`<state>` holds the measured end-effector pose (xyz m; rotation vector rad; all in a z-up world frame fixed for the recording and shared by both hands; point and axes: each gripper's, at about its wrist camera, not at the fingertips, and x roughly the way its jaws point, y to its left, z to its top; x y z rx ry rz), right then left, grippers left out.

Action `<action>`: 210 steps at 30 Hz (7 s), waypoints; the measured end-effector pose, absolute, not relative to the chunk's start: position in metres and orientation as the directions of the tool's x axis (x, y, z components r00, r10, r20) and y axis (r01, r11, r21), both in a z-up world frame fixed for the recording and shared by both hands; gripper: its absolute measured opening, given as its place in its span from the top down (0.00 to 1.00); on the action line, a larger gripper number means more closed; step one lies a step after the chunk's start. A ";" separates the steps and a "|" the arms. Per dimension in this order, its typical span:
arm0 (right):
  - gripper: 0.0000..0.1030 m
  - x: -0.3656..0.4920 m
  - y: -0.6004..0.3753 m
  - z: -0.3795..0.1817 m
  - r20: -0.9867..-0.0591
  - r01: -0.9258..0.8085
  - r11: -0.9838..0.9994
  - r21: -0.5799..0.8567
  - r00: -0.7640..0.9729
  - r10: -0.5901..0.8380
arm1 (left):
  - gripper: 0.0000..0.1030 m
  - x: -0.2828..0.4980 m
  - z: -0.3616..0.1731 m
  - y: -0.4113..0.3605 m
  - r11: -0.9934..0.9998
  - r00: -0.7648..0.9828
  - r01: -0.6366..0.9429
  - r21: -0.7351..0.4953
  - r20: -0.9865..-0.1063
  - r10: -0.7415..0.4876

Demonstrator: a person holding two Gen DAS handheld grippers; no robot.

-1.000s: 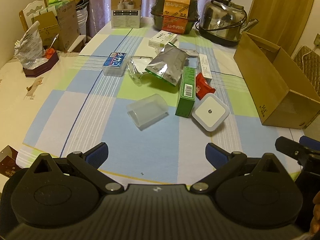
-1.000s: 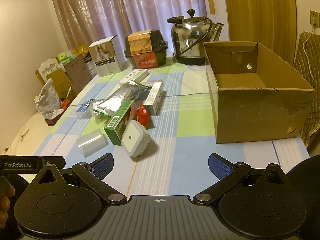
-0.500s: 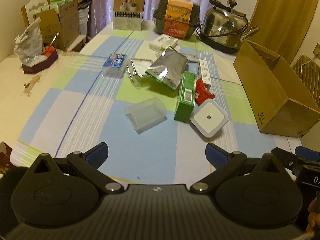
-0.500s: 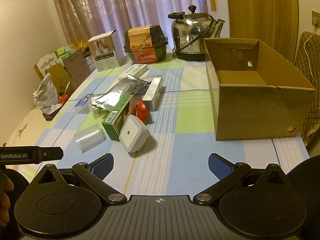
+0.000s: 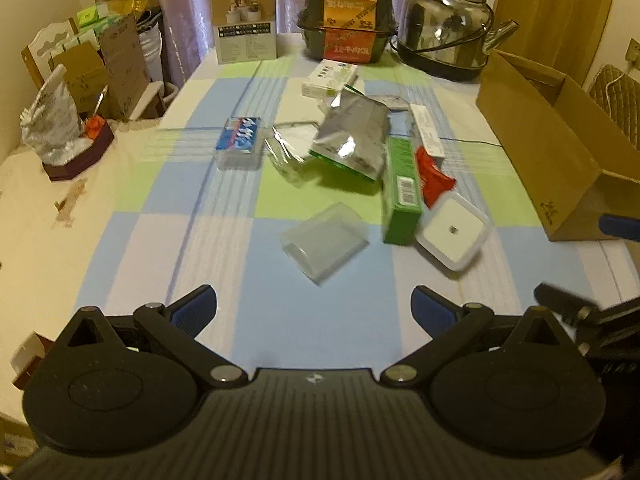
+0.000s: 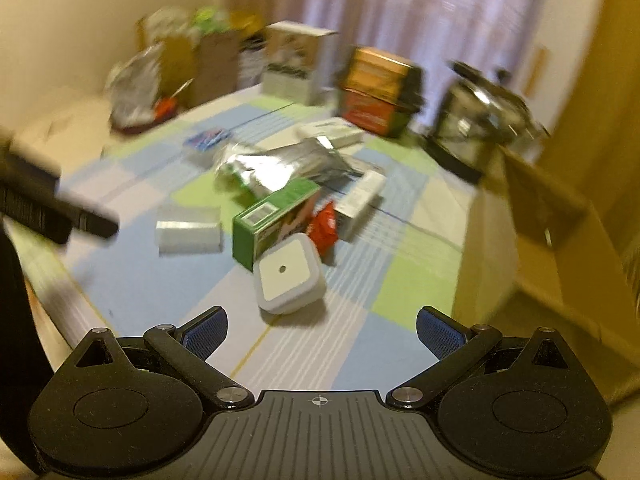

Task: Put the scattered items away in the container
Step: 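Grasp the white square night-light with the right tool while the left tool grasps the clear plastic box, then carry both items into the cardboard box and open both tools to release, then withdraw both tools from the cardboard box back over the table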

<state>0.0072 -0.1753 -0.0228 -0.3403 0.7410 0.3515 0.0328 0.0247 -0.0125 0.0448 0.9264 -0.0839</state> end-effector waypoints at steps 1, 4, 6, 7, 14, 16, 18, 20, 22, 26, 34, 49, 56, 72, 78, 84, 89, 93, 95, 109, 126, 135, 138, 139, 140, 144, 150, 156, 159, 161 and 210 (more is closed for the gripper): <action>0.00 0.010 -0.169 -0.028 -0.704 -0.451 0.870 -0.202 0.684 0.191 | 0.01 0.037 -0.012 0.027 0.995 0.603 0.102 0.015 -0.796 -0.049; 0.00 0.021 -0.154 -0.040 -0.710 -0.508 0.821 -0.260 0.677 0.194 | 0.01 0.047 -0.013 0.032 0.988 0.614 0.144 0.050 -0.787 -0.049; 0.00 0.028 -0.144 -0.048 -0.705 -0.531 0.789 -0.308 0.685 0.185 | 0.01 0.055 -0.016 0.034 0.981 0.609 0.184 0.068 -0.791 -0.059; 0.00 0.032 -0.139 -0.053 -0.703 -0.543 0.771 -0.333 0.688 0.180 | 0.01 0.060 -0.019 0.035 0.977 0.603 0.200 0.080 -0.795 -0.058; 0.00 0.057 -0.115 -0.084 -0.716 -0.595 0.680 -0.430 0.683 0.145 | 0.01 0.085 -0.034 0.038 0.953 0.587 0.287 0.100 -0.805 -0.092; 0.00 0.063 -0.112 -0.091 -0.720 -0.603 0.665 -0.442 0.680 0.137 | 0.01 0.090 -0.039 0.037 0.943 0.580 0.315 0.105 -0.808 -0.104; 0.00 0.067 -0.110 -0.094 -0.719 -0.603 0.658 -0.451 0.682 0.132 | 0.01 0.094 -0.044 0.035 0.933 0.578 0.343 0.112 -0.808 -0.115; 0.17 0.070 -0.108 -0.098 -0.719 -0.608 0.644 -0.464 0.683 0.127 | 0.01 0.097 -0.049 0.033 0.921 0.573 0.371 0.122 -0.810 -0.124; 0.19 0.071 -0.106 -0.101 -0.721 -0.619 0.625 -0.475 0.681 0.127 | 0.01 0.100 -0.055 0.032 0.905 0.562 0.406 0.125 -0.816 -0.139; 0.19 0.069 -0.103 -0.105 -0.714 -0.632 0.584 -0.509 0.689 0.124 | 0.01 0.104 -0.065 0.030 0.874 0.549 0.463 0.147 -0.822 -0.152; 0.33 0.079 -0.110 -0.110 -0.722 -0.618 0.609 -0.498 0.684 0.104 | 0.01 0.113 -0.079 0.025 0.821 0.539 0.545 0.169 -0.821 -0.188; 0.33 0.080 -0.144 -0.095 -0.747 -0.535 0.782 -0.320 0.650 0.140 | 0.14 0.138 -0.106 0.011 0.788 0.457 0.606 0.110 -0.859 -0.231; 0.33 0.081 -0.160 -0.091 -0.761 -0.478 0.846 -0.236 0.632 0.145 | 0.34 0.134 -0.109 0.008 0.792 0.404 0.606 0.073 -0.886 -0.227; 0.33 0.083 -0.185 -0.088 -0.771 -0.367 0.925 -0.100 0.616 0.162 | 0.54 0.142 -0.105 0.002 0.836 0.379 0.548 0.024 -0.898 -0.223; 0.34 0.081 -0.189 -0.081 -0.768 -0.342 0.936 -0.079 0.620 0.161 | 0.54 0.132 -0.093 0.006 0.856 0.385 0.517 -0.007 -0.891 -0.240; 0.34 0.070 -0.189 -0.070 -0.754 -0.333 0.939 -0.087 0.638 0.157 | 0.54 0.119 -0.077 0.007 0.866 0.408 0.500 -0.017 -0.877 -0.253; 0.34 0.061 -0.189 -0.057 -0.739 -0.328 0.939 -0.100 0.657 0.151 | 0.54 0.105 -0.059 0.007 0.872 0.432 0.490 -0.020 -0.863 -0.262; 0.34 0.053 -0.193 -0.044 -0.722 -0.315 0.943 -0.108 0.677 0.143 | 0.54 0.096 -0.043 0.003 0.874 0.452 0.486 -0.019 -0.850 -0.270; 0.34 0.050 -0.196 -0.035 -0.710 -0.307 0.945 -0.116 0.691 0.138 | 0.54 0.093 -0.034 0.000 0.873 0.465 0.487 -0.017 -0.841 -0.276; 0.34 0.040 -0.249 0.044 -0.569 -0.184 0.965 -0.185 0.821 0.047 | 0.54 0.094 0.041 -0.080 0.814 0.541 0.581 -0.007 -0.743 -0.393; 0.34 0.068 -0.385 0.058 -0.560 0.033 0.992 -0.122 0.823 -0.096 | 0.54 0.126 0.063 -0.222 0.736 0.508 0.674 -0.059 -0.686 -0.521; 0.34 0.077 -0.415 0.042 -0.583 0.071 0.994 -0.079 0.806 -0.104 | 0.54 0.139 0.044 -0.265 0.708 0.468 0.702 -0.068 -0.706 -0.532; 0.34 0.081 -0.418 0.037 -0.590 0.074 0.995 -0.074 0.801 -0.103 | 0.54 0.144 0.037 -0.272 0.702 0.459 0.709 -0.068 -0.711 -0.533; 0.34 0.082 -0.419 0.035 -0.592 0.074 0.995 -0.073 0.799 -0.103 | 0.54 0.146 0.035 -0.274 0.702 0.459 0.709 -0.067 -0.712 -0.532; 0.34 0.083 -0.420 0.034 -0.594 0.074 0.995 -0.072 0.798 -0.102 | 0.54 0.147 0.033 -0.276 0.702 0.457 0.709 -0.069 -0.712 -0.532; 0.34 0.085 -0.422 0.030 -0.599 0.076 0.995 -0.071 0.794 -0.103 | 0.54 0.155 0.027 -0.281 0.699 0.441 0.709 -0.087 -0.719 -0.537; 0.34 0.086 -0.426 0.025 -0.608 0.079 0.994 -0.076 0.786 -0.110 | 0.51 0.158 0.025 -0.276 0.711 0.455 0.698 -0.081 -0.717 -0.528; 0.34 0.084 -0.424 0.023 -0.612 0.076 0.994 -0.075 0.784 -0.106 | 0.51 0.153 0.025 -0.263 0.722 0.471 0.688 -0.072 -0.714 -0.519; 0.34 0.084 -0.423 0.023 -0.613 0.075 0.995 -0.071 0.783 -0.103 | 0.51 0.150 0.025 -0.257 0.726 0.473 0.685 -0.069 -0.715 -0.514; 0.34 0.084 -0.422 0.023 -0.614 0.073 0.995 -0.070 0.783 -0.101 | 0.51 0.149 0.026 -0.254 0.729 0.475 0.681 -0.073 -0.714 -0.515; 0.33 0.081 -0.394 0.022 -0.657 0.025 0.999 -0.046 0.752 -0.050 | 0.43 0.131 0.021 -0.185 0.803 0.520 0.587 -0.106 -0.711 -0.474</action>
